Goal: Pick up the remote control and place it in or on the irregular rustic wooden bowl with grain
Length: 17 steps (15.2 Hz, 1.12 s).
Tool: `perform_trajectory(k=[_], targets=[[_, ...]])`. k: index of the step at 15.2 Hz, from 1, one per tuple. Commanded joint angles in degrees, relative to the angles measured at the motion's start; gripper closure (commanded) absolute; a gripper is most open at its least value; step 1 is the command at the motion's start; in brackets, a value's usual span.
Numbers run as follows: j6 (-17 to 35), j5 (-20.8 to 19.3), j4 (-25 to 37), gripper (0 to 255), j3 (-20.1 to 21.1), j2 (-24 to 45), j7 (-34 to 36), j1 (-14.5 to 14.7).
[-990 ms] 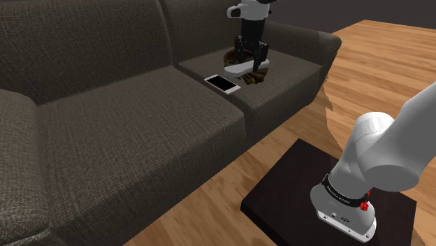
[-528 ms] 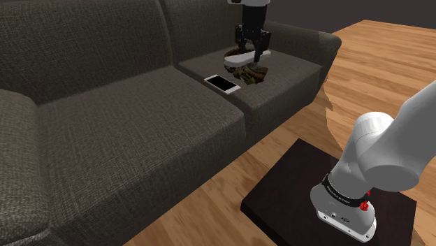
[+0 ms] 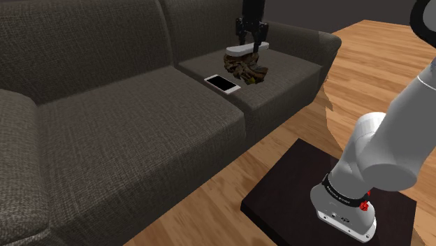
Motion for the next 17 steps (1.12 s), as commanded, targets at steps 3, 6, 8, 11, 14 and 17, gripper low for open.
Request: perform_trajectory(k=[3, 6, 8, 11, 14, 17], targets=[[-1.9, 3.4, 10.0, 255, -3.5, 8.9, -6.4, -2.7], [-4.2, 6.9, 18.7, 255, -5.5, 16.1, -10.9, -5.9], [-6.4, 9.6, 25.7, 255, -6.3, 21.6, -13.6, -8.7], [-6.5, 11.2, 28.9, 255, -6.4, 25.1, -15.3, -11.0], [-3.6, 10.7, 24.9, 255, -6.4, 24.0, -15.2, -10.2], [-0.8, 10.2, 21.3, 255, -6.4, 23.0, -15.1, -9.6]])
